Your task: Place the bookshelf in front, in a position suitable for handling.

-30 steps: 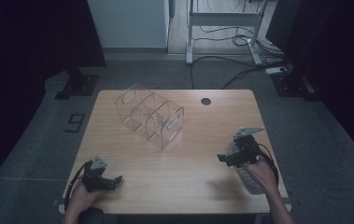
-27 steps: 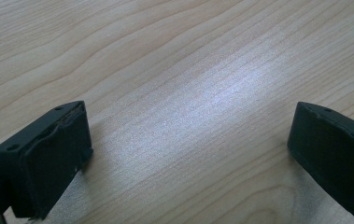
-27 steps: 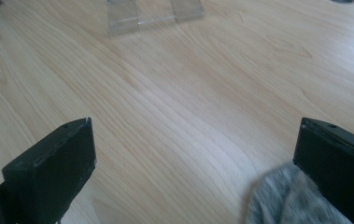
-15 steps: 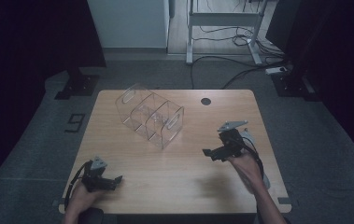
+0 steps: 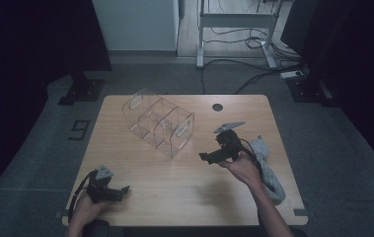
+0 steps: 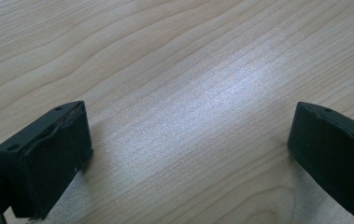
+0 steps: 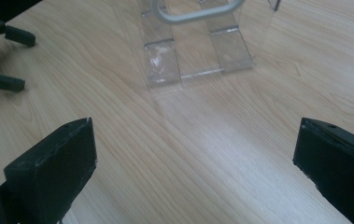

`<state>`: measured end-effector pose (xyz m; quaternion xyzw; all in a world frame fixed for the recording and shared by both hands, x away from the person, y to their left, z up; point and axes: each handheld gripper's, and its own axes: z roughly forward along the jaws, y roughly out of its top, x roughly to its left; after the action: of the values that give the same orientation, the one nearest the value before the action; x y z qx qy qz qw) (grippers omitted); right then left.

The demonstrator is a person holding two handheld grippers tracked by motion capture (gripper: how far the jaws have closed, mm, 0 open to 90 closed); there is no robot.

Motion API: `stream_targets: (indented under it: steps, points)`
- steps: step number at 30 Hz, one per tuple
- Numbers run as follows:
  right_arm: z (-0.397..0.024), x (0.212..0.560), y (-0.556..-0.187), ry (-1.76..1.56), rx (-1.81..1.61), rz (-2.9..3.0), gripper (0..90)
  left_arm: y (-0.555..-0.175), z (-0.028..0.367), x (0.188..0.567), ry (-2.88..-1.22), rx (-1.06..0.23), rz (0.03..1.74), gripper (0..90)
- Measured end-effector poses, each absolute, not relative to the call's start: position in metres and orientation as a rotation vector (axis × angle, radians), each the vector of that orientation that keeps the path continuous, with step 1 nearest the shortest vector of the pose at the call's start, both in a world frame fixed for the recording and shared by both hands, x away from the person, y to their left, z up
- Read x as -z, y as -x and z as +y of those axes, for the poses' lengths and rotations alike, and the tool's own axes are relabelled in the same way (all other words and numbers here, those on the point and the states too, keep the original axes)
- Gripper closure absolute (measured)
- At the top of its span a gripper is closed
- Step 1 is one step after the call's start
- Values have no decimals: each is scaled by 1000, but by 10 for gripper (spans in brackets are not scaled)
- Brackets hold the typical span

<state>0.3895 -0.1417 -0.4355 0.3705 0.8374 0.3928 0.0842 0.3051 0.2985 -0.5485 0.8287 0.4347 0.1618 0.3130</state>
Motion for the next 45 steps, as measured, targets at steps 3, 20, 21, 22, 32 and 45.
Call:
stream_targets:
  steps: [3,20,21,22,32,45]
  points:
    - [-135,436,-392,-1109,-1174,2502,0,-305,298,548,-2186,-427,1147,0]
    - [-83,437,-410,-1064,-1146,2487,34,-305,298,549,-2184,-429,1148,0]
    - [-80,437,-411,-1068,-1140,2484,35,-305,298,549,-2184,-429,1148,0]
    - [-77,437,-412,-1061,-1140,2484,39,-305,298,549,-2185,-429,1147,0]
    - [-53,437,-424,-1051,-1139,2456,51,-306,298,549,-2186,-428,1147,0]
    - [-29,445,-437,-1081,-1065,2420,70,-306,298,549,-2186,-428,1145,0]
